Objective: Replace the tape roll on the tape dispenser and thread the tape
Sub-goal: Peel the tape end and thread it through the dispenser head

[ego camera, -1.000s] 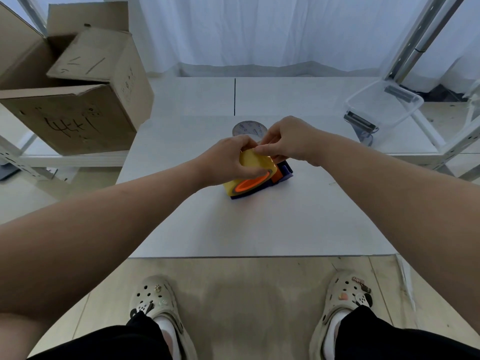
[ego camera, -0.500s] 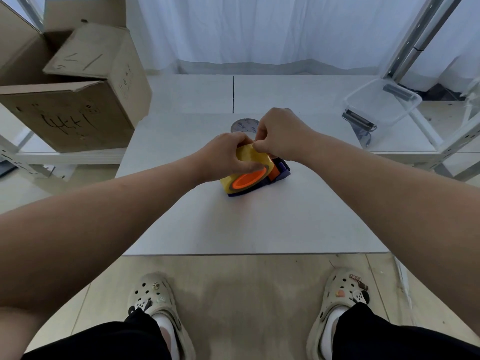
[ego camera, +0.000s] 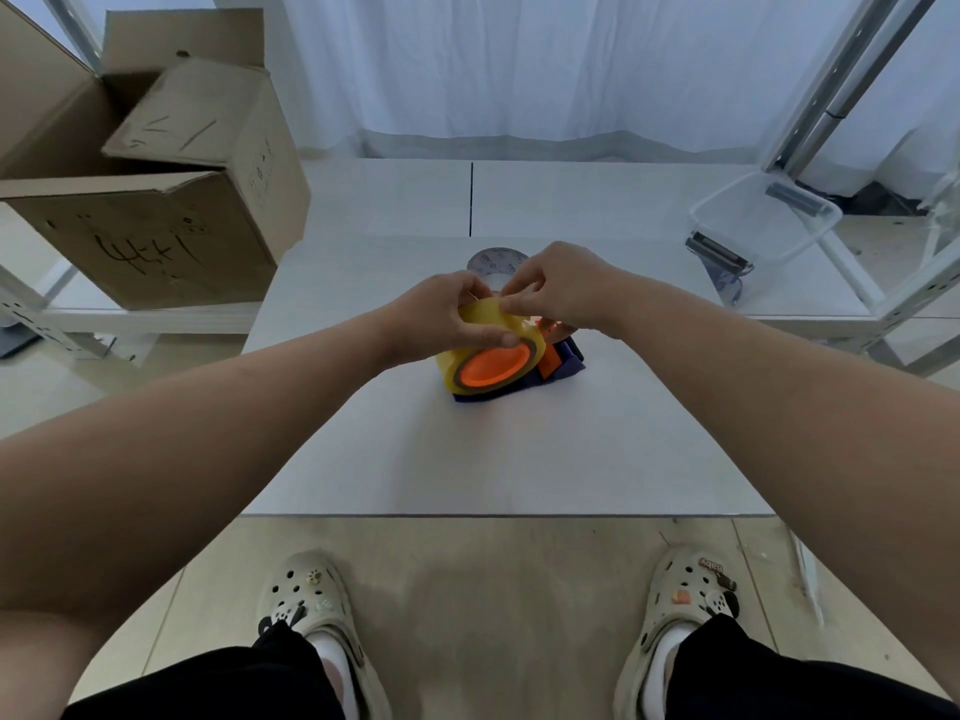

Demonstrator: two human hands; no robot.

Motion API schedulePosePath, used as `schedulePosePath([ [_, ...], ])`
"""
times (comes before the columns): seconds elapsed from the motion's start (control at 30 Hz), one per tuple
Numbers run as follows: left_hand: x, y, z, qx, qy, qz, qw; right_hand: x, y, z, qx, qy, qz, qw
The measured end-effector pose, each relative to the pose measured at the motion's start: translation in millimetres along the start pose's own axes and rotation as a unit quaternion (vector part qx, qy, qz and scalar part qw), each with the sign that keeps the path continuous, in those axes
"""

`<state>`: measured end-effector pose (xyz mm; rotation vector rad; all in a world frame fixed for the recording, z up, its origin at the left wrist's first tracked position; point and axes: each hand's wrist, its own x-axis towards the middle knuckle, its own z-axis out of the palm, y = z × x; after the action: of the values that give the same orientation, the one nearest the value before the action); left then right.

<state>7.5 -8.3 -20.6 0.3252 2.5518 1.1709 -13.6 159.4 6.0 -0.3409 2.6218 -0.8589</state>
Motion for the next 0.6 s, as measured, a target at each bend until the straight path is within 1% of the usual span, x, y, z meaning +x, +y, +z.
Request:
schedulePosePath([
  [0.1, -4, 3, -2, 0.002, -0.011, 0.008, 1.0, 4, -1, -3, -0.005, -0.01, 0.009, 1.0],
  [0.3, -7, 7, 0, 0.022, -0.001, 0.027, 0.999, 6, -4, -4, -0.015, -0.002, 0.001, 1.0],
  [0.5, -8, 6, 3, 0.009, 0.01, 0.027, 1.0, 0, -12, 1, -0.111, 0.029, -0.048, 0.992],
  [0.6, -9, 6, 5, 0.008, 0.005, 0.033, 0.999, -3, -9, 2, -0.126, 0.044, -0.045, 0.99],
])
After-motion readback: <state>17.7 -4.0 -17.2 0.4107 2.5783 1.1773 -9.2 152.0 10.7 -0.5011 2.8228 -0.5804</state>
